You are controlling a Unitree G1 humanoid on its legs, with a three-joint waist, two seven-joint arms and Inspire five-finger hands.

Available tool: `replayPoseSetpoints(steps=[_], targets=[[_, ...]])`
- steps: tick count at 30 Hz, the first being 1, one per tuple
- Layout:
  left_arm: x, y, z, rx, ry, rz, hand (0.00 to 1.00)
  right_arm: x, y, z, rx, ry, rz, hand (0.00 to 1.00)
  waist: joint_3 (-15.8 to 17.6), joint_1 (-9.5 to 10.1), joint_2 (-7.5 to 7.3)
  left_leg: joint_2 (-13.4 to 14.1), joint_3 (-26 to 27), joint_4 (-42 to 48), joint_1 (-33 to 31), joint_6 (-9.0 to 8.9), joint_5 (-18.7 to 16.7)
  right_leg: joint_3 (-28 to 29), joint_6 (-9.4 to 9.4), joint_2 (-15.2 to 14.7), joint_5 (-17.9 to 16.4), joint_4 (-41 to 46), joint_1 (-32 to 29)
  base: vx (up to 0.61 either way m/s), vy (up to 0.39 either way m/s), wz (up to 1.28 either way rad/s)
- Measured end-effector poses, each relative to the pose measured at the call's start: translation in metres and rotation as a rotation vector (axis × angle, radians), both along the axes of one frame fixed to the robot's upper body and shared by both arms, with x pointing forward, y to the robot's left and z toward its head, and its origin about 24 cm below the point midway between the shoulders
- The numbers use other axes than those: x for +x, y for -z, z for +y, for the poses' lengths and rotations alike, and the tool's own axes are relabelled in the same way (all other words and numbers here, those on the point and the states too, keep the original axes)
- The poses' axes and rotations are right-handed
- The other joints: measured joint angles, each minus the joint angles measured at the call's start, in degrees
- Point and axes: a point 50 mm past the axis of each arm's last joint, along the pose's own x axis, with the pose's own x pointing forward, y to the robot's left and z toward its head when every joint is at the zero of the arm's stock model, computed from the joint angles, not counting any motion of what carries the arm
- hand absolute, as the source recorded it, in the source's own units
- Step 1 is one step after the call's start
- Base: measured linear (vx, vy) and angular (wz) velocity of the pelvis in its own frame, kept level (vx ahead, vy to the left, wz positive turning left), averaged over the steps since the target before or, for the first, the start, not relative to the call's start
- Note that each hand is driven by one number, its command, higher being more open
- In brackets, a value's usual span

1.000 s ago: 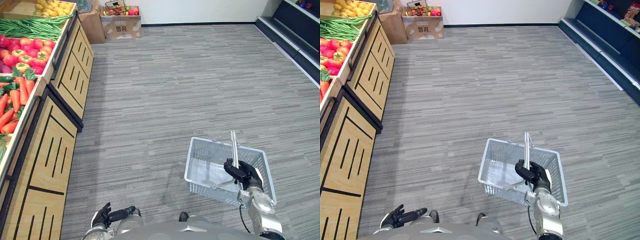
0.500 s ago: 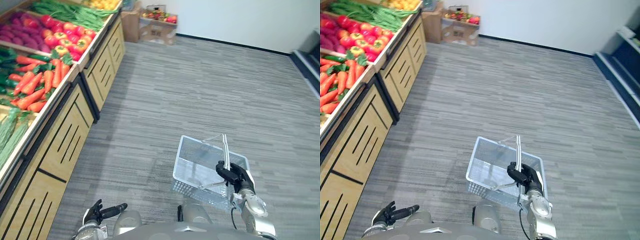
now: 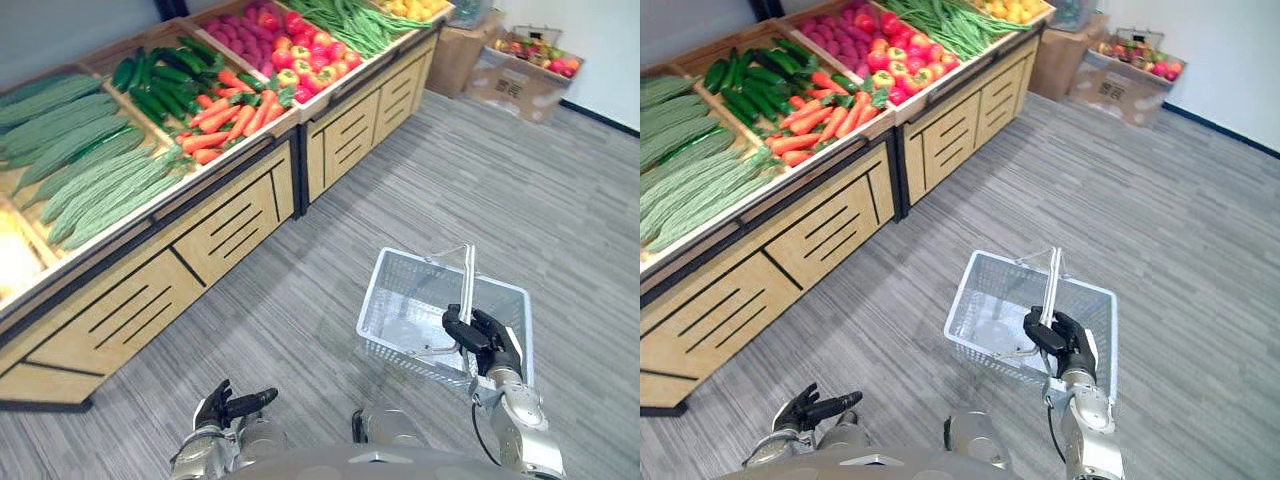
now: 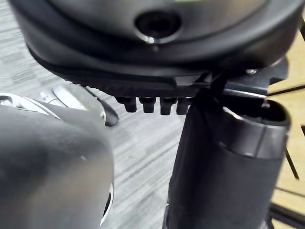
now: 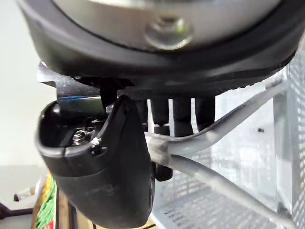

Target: Pick vegetable in the basket

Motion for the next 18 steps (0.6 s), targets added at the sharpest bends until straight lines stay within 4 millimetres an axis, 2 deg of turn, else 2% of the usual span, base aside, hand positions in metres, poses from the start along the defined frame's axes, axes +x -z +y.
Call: replayPoseSetpoints(steps=[5,7,9,10,11,12,13,15,16,18], targets=[[-0.022,0.002,0.014,0.031,-0.054,0.049,1.0,-0.005,0.003,0.0,-0.001,0.007,0.016,0.0,-0.92,0.25,-1.5,-0.91,-2.86,0.1,-2.33,-1.29,1.24,-4.04,-0.26,-1.32,-0.93,0.64,-0.21,0.0,-0.002,0.43],[-0.026,0.002,0.018,0.041,-0.061,0.064,1.0,-0.013,0.009,0.0,0.006,0.018,0.049,0.0,-1.28,0.08,-2.85,-2.38,-2.03,0.01,-3.62,-0.28,4.15,-6.17,-0.32,-3.36,-1.6,1.02,-0.04,0.02,0.004,0.82],[-0.022,-0.001,0.024,0.061,-0.059,0.057,1.0,-0.021,0.02,0.002,0.035,0.053,0.091,0.0,-0.95,-0.91,-4.42,-3.11,9.43,-0.44,-5.23,3.92,9.49,-10.51,-0.6,-6.56,-1.26,-0.67,2.07,0.02,-0.006,1.28],[-0.013,-0.003,0.025,0.069,-0.054,0.04,1.0,-0.026,0.026,0.003,0.056,0.081,0.113,0.0,-0.56,-1.75,-4.92,-1.85,20.1,-0.97,-5.2,7.44,11.21,-13.86,-1.2,-8.4,-0.45,-2.45,4.05,0.01,-0.004,1.15],[-0.012,-0.003,0.026,0.072,-0.052,0.039,1.0,-0.029,0.028,0.004,0.066,0.094,0.123,0.0,-0.26,-1.72,-5.29,-0.78,24.59,0.19,-5.49,8.41,10.6,-15.22,-1.46,-8.98,-0.18,-3.02,4.53,-0.02,-0.007,1.07],[-0.01,-0.003,0.027,0.071,-0.045,0.044,1.0,-0.033,0.032,0.004,0.078,0.117,0.139,0.0,-0.19,-1.79,-5.42,0.71,32.32,5.19,-6.33,9.12,9.04,-17.54,-1.51,-10.16,0.1,-3.92,5.82,-0.02,0.007,0.88],[-0.01,-0.003,0.025,0.068,-0.036,0.049,1.0,-0.04,0.034,0.0,0.076,0.138,0.156,0.0,-0.37,-2.03,-4.99,0.36,36.41,9.18,-5.73,8.96,7.25,-19.4,-0.78,-11.2,0.55,-5.45,7.39,-0.01,0.045,0.88],[-0.007,-0.002,0.021,0.066,-0.015,0.044,1.0,-0.044,0.035,-0.003,0.074,0.155,0.162,0.0,-0.46,-2.99,-4.54,-1.15,38.92,9.8,-4.13,8.36,3.33,-22.04,0.56,-12.57,1.65,-7.67,8.92,0.03,0.132,0.82],[-0.006,-0.003,0.021,0.068,-0.006,0.043,1.0,-0.042,0.036,-0.001,0.081,0.155,0.162,0.0,-0.5,-3.3,-4.45,-1.86,39.33,8.44,-4.29,8.35,3.48,-22.6,1.23,-13.02,2.09,-8.21,9.27,0.05,0.133,0.69],[-0.004,-0.004,0.024,0.079,0.001,0.04,1.0,-0.042,0.041,0.004,0.105,0.152,0.175,0.0,-0.75,-3.26,-5.58,-4.62,38.96,3.89,-3.99,8.93,6.32,-22.23,1.96,-13.15,3.87,-11.3,9.56,0.07,0.088,0.41]])
